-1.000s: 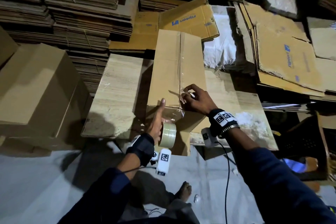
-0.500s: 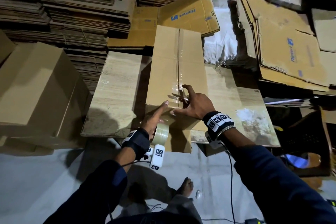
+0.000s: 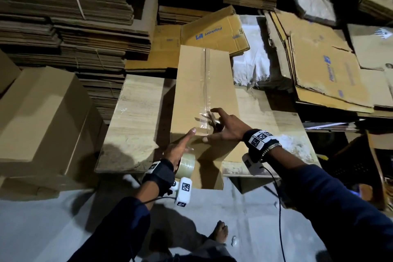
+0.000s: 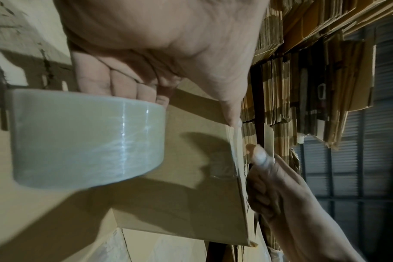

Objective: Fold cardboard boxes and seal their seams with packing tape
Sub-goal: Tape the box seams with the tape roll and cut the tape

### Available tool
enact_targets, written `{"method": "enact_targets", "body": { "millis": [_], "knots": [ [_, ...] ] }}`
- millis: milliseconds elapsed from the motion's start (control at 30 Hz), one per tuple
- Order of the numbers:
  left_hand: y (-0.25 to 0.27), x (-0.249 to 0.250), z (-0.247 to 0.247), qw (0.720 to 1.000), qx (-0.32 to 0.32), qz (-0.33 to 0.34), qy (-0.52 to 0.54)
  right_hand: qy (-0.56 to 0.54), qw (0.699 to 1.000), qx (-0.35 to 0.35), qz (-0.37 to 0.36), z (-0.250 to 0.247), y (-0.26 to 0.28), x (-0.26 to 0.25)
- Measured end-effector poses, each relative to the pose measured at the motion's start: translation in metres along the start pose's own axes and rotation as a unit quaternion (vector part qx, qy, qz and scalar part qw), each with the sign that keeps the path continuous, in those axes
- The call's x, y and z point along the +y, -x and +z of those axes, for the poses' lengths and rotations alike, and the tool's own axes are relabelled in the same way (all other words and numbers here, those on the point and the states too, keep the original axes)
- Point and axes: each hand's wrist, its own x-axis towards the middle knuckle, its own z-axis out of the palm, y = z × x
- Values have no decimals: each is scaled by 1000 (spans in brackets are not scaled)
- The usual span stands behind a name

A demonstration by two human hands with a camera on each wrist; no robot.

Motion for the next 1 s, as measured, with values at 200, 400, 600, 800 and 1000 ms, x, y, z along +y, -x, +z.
{"method": "enact_targets", "body": {
  "millis": [200,400,600,800,1000],
  "knots": [
    [-7,-9,-7,998,-12,-6,-54,4,989,146,14,-16,-43,-3],
    [-8,-12,-26,985,-65,91,-134,167,980,105,31,-1,-48,-1],
    [-6,8,-34,974,-122,145,-123,-59,993,90,-43,-11,-9,-41],
    [-10,29,-24,976,-117,153,-97,-222,973,-6,-68,-12,20,-63],
    [-20,43,-7,968,-125,173,-131,-291,947,127,-40,-10,29,-52]
  ]
}}
